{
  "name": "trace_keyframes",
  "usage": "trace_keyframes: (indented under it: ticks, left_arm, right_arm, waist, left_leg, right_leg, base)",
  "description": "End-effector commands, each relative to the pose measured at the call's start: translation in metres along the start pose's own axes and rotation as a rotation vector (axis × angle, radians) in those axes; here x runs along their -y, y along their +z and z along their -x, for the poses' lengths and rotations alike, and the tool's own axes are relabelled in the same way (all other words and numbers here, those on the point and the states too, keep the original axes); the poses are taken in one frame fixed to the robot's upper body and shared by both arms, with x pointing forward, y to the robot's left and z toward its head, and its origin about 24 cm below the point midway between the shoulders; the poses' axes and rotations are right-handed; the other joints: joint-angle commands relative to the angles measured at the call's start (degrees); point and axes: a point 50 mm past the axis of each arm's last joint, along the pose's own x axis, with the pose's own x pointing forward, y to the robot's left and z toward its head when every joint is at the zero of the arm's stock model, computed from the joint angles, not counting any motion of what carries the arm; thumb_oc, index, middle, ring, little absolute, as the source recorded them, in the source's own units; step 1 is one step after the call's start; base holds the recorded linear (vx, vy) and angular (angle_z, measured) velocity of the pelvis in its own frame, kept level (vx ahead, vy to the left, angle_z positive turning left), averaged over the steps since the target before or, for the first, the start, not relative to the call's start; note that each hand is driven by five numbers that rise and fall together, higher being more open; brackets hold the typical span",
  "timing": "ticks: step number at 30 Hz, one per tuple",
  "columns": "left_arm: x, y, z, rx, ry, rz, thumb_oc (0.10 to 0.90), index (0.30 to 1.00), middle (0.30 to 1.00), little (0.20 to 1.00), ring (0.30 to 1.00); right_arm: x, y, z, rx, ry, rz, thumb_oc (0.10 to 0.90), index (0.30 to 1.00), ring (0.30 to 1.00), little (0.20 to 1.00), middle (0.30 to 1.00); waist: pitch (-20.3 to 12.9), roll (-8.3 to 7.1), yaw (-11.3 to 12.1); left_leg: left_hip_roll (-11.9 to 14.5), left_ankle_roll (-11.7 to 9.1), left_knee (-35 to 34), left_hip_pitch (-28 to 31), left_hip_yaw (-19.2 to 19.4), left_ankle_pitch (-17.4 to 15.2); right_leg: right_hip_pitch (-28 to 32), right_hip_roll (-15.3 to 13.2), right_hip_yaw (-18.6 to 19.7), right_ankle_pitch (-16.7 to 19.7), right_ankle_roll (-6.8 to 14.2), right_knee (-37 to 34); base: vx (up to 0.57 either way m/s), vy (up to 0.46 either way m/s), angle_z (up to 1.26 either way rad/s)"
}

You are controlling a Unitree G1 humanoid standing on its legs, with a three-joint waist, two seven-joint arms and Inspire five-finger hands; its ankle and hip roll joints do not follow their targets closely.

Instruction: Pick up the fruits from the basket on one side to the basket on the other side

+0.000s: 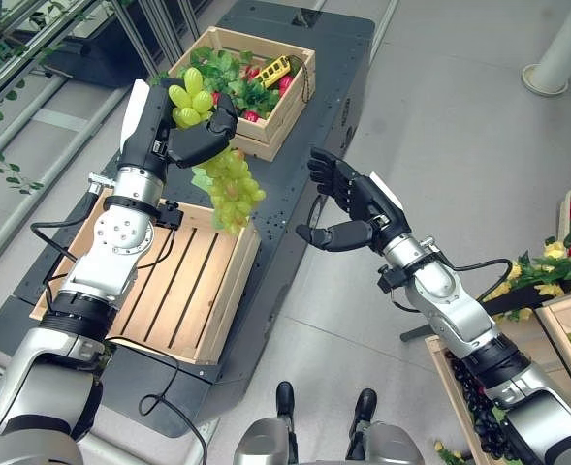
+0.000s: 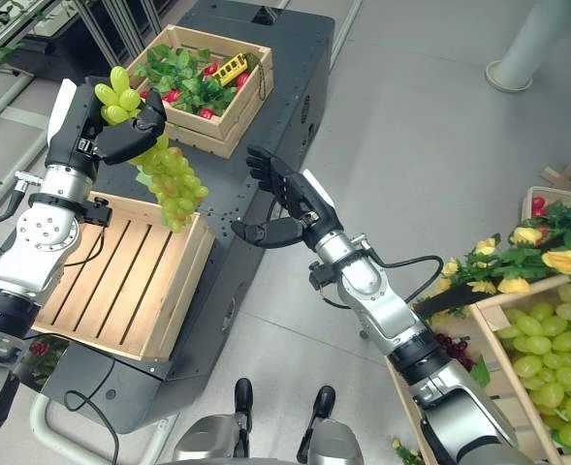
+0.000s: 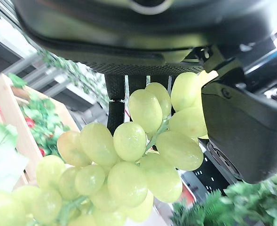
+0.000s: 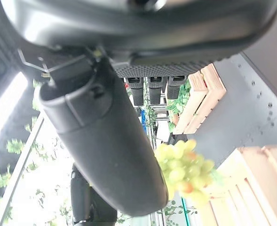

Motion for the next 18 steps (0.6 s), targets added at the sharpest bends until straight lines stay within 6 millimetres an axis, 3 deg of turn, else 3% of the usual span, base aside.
trace_keyframes:
  ticks: [1, 18]
  left_arm:
    - [-0.009, 0.039, -0.028, 0.198, 0.048, 0.024, 0.4, 0.3, 0.3, 0.3, 0.3]
    - [0.042, 0.069, -0.043, 0.298, -0.156, 0.042, 0.4, 0.3, 0.3, 0.3, 0.3]
  right_arm:
    - [-0.017, -0.008, 0.002, 0.027, 0.014, -0.159, 0.8, 0.9, 0.9, 0.9, 0.9]
    - [-0.028, -0.002, -0.022, -0.005, 0.036, -0.304, 0.8, 0.9, 0.9, 0.9, 0.9]
  waist:
    - [-16.47, 0.32, 0.94]
    - [-17.59, -0.33, -0.81]
  left_leg:
    - [-2.5, -2.08, 0.03, -0.59, -1.28, -5.63]
    - [-1.97, -2.05, 0.03, 1.23, -0.09, -6.67]
  right_leg:
    - [2.05, -0.11, 0.3, -5.85, -0.42, 2.28]
    - [3.33, 0.83, 2.07, -5.62, -1.07, 0.98]
  base:
    - [0.06, -0.048, -0.11]
    - [0.02, -0.025, -0.05]
